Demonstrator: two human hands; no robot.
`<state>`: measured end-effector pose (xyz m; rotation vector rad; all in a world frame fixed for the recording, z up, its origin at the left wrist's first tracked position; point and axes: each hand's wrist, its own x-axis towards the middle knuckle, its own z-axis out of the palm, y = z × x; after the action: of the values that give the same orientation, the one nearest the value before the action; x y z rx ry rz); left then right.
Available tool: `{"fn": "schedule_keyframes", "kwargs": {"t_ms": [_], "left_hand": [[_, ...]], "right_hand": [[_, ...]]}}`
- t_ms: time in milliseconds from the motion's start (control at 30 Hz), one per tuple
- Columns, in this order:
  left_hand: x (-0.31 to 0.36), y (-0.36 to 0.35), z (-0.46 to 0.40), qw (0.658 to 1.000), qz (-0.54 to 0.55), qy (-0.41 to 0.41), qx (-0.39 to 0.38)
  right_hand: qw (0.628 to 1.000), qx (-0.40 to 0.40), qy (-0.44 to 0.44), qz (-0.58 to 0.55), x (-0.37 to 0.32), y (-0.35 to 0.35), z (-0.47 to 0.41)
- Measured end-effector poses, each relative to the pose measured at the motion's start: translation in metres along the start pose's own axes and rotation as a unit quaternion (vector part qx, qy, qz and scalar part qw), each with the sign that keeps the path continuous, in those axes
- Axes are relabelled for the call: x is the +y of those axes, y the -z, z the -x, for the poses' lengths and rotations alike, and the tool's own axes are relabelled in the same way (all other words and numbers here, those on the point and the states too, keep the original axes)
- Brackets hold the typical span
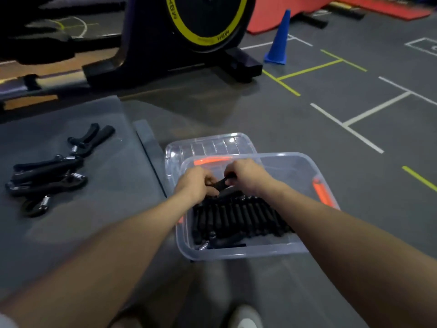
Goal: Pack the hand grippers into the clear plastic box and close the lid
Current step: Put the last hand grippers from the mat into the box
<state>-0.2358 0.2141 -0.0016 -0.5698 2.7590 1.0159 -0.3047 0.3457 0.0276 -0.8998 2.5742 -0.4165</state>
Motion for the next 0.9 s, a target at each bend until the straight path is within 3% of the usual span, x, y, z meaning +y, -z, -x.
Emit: {"fn": "schedule_keyframes", "kwargs": {"t_ms": [100,267,400,500,700,900], "left_hand": [[-0.011,-0.015,0.004,1.0,-0.011,-0.002,0.004],[-0.037,-0.027,0.019,0.981,-0.191,-0.021,0.009],[-0.051,-0.035,0.027,0.967,-0.245,-0.028,0.056],[-0.053,-0.041,0.026,0.965,-0.238,-0.015,0.108],[-0.059,-0.046,0.023,0.972,-0.19,-0.016,0.135],[-0.059,-0.031,0.024,0.986,-0.135,-0.008,0.094]], "right_hand": [[0.999,-0.046,-0.022,0.002,0.014,-0.022,0.004],[0.991,-0.113,-0.069,-0.033,0.033,-0.07,0.01],[0.98,-0.156,-0.098,-0.077,0.044,-0.106,0.007],[0.978,-0.165,-0.102,-0.076,0.051,-0.121,0.002],[0.972,-0.227,-0.061,-0.016,0.061,-0.128,0.006],[0.987,-0.133,-0.04,-0.08,0.039,-0.094,-0.002]]}}
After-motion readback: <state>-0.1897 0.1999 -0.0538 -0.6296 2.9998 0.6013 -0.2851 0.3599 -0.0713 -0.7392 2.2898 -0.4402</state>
